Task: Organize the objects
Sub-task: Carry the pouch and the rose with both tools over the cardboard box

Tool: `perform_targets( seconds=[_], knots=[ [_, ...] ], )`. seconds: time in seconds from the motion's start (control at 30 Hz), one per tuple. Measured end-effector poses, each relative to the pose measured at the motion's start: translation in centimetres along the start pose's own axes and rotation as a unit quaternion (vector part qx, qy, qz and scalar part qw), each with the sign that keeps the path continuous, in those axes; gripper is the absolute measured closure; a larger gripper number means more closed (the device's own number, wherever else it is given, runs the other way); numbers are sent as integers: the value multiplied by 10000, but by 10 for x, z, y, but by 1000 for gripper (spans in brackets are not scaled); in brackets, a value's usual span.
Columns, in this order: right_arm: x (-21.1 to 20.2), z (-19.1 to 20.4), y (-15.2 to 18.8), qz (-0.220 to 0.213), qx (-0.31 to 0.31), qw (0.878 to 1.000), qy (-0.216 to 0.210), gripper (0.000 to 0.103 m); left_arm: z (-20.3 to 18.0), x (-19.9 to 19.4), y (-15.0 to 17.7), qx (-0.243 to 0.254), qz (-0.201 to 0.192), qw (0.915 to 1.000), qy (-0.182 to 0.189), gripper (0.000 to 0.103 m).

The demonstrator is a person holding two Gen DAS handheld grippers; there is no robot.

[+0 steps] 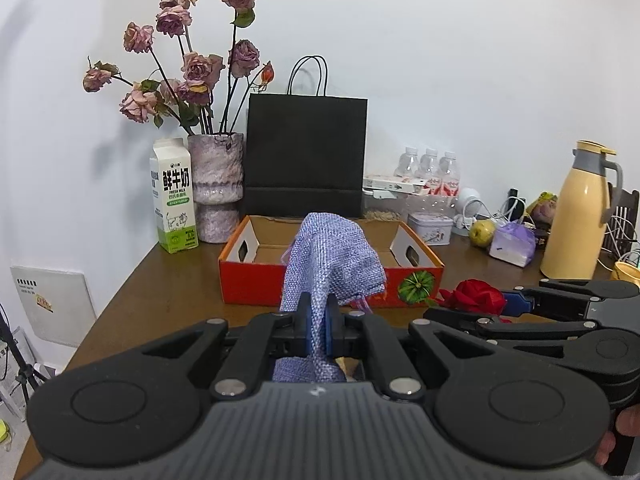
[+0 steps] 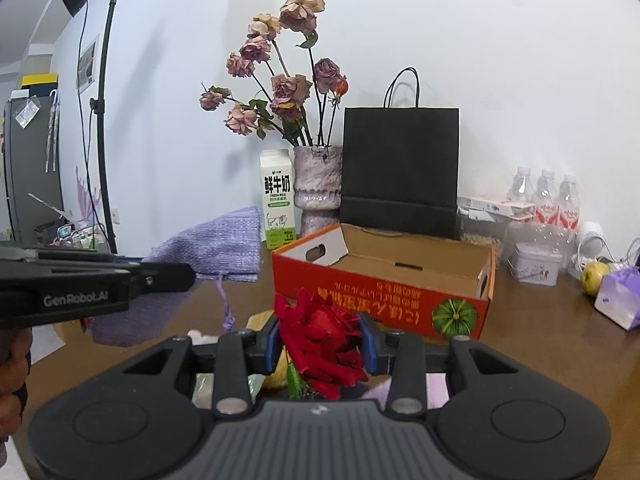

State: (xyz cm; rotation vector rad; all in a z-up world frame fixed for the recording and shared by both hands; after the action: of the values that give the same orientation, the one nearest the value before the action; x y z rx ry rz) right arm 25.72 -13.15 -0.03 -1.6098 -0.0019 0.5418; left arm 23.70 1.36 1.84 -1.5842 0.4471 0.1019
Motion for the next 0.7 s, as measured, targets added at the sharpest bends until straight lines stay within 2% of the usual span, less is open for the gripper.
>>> perform_targets(
  seconds=[0.37, 0.7],
  knots=[
    [41, -8, -22, -26, -44, 10000, 19, 66, 12, 43, -24, -37, 105, 9998, -134, 96],
    [86, -25, -41, 81, 98, 9999, -15, 66, 16, 80, -34, 17, 369, 9987, -350, 96]
  ],
)
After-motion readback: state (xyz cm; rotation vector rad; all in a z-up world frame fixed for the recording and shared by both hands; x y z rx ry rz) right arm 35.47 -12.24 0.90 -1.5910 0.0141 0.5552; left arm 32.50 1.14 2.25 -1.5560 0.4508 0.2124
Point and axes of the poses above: each gripper's, at about its wrist camera, not at the fingertips, and x roughly the way its jaws point, z to its left, y to its underside, the point moved 5 cm from there along x, roughly the way its jaws point, and after that the axes turned 8 degrees about y, right-handed, at the moved point
